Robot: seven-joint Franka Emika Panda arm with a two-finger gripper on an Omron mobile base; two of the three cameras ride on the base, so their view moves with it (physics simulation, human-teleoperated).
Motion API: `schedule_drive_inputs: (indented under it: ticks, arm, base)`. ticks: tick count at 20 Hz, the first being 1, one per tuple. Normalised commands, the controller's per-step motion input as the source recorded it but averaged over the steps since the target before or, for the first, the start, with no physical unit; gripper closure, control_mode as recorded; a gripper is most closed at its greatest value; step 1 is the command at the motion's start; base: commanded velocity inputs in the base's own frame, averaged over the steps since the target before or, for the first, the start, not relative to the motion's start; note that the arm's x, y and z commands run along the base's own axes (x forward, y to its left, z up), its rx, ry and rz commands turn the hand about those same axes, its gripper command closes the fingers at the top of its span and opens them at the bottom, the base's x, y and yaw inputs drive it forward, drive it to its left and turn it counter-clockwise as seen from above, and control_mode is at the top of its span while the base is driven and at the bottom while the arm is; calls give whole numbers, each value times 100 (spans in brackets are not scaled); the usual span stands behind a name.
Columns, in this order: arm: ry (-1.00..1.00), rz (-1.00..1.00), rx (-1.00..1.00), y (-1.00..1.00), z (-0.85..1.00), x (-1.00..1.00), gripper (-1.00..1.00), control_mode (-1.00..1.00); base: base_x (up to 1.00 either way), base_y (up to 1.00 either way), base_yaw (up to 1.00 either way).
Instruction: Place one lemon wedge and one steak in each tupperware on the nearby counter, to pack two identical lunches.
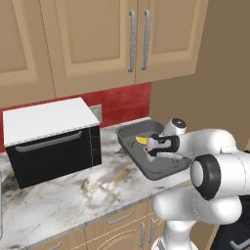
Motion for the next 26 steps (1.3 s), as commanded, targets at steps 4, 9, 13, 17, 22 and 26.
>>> schedule_drive_inputs:
  ticks: [4, 9, 13, 17, 22, 26]
  arm:
    - [-4, 3, 0, 0, -23, 48, -100, -100]
    - [-1, 2, 0, -7, 4, 8, -100, -100]
    - [0, 0, 0, 0, 53, -7, -100, -100]
    - [2, 0, 0, 0, 85, -19, -100, -100]
    - [2, 0, 0, 0, 75, -79, -100, -100]
    - [-2, -6, 0, 1, 49, -100, -100, -100]
  base:
    - [0, 0, 0]
    - [0, 0, 0]
    - [0, 0, 0]
    - [0, 0, 0]
    - [0, 0, 0]
    - [0, 0, 0]
